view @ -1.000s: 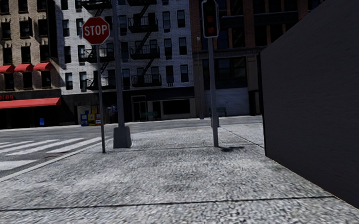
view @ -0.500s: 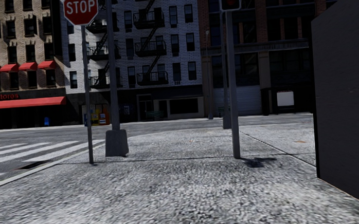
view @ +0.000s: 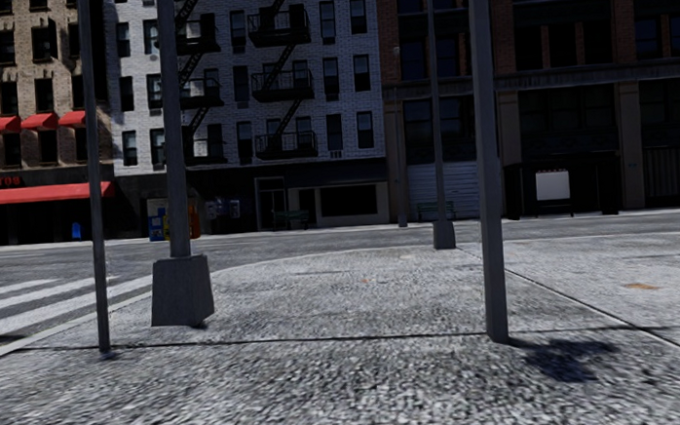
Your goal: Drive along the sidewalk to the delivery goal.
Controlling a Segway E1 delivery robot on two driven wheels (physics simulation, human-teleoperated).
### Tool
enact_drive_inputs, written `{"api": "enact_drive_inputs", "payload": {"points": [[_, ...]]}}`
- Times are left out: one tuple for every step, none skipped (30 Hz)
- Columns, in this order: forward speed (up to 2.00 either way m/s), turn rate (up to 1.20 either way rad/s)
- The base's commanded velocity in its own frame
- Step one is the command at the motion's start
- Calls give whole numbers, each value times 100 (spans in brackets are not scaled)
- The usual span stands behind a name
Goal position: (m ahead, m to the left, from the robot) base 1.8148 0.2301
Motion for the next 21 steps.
{"api": "enact_drive_inputs", "payload": {"points": [[132,0],[128,0],[126,0],[126,0],[125,0],[125,0],[125,0],[125,0],[125,0],[125,0],[124,0],[124,0],[124,0],[124,0],[124,0],[124,0],[124,0],[124,0],[124,0],[124,0],[124,0]]}}
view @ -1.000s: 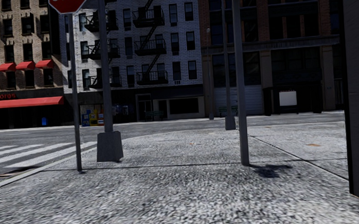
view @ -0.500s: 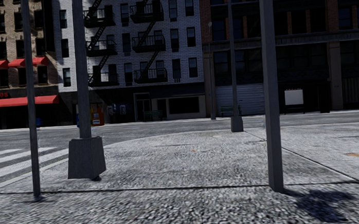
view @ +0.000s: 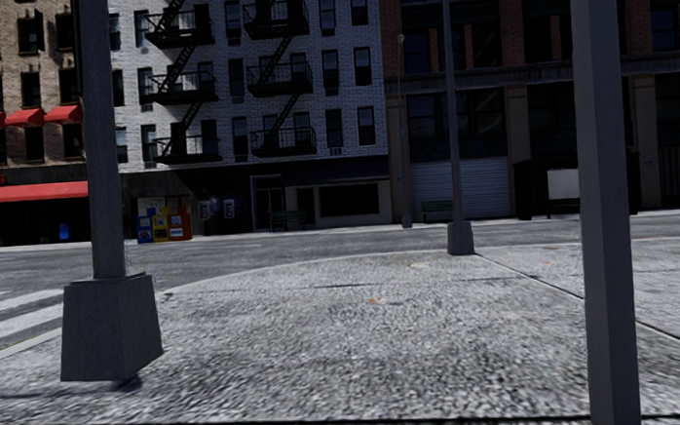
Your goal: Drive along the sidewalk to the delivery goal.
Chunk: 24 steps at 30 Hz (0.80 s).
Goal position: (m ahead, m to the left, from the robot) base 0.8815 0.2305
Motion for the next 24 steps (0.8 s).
{"api": "enact_drive_inputs", "payload": {"points": [[124,0],[124,0],[124,0],[121,0],[110,0],[90,0],[69,0],[69,0],[46,0],[35,0],[33,0],[33,0],[33,0],[33,0],[33,0],[33,0],[31,0],[0,0],[0,0],[0,0],[0,0],[0,0],[0,0],[0,0]]}}
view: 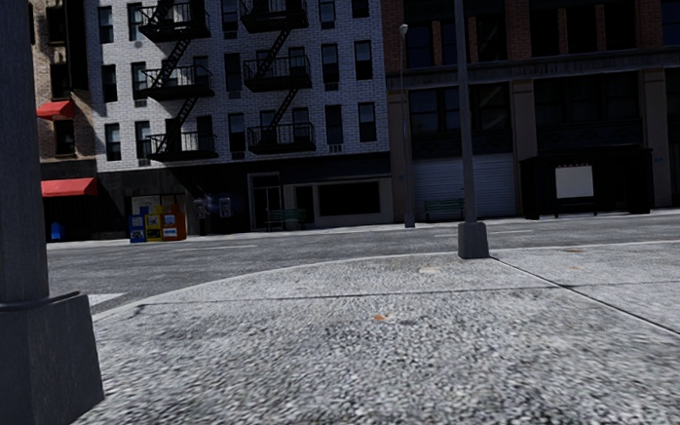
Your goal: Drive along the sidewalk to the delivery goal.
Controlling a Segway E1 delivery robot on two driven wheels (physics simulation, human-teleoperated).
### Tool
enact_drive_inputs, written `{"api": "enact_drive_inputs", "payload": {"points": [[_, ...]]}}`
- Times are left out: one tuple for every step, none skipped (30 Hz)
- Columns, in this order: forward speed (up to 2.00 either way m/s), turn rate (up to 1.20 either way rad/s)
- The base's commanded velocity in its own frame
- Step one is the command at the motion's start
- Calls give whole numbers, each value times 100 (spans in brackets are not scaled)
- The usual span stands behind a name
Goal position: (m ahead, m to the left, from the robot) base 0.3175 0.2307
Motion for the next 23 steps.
{"api": "enact_drive_inputs", "payload": {"points": [[0,0],[0,0],[0,0],[0,0],[0,0],[0,0],[0,0],[0,0],[0,0],[0,0],[0,0],[0,0],[0,0],[0,0],[0,0],[0,0],[0,0],[0,0],[0,0],[0,0],[0,0],[0,0],[0,0]]}}
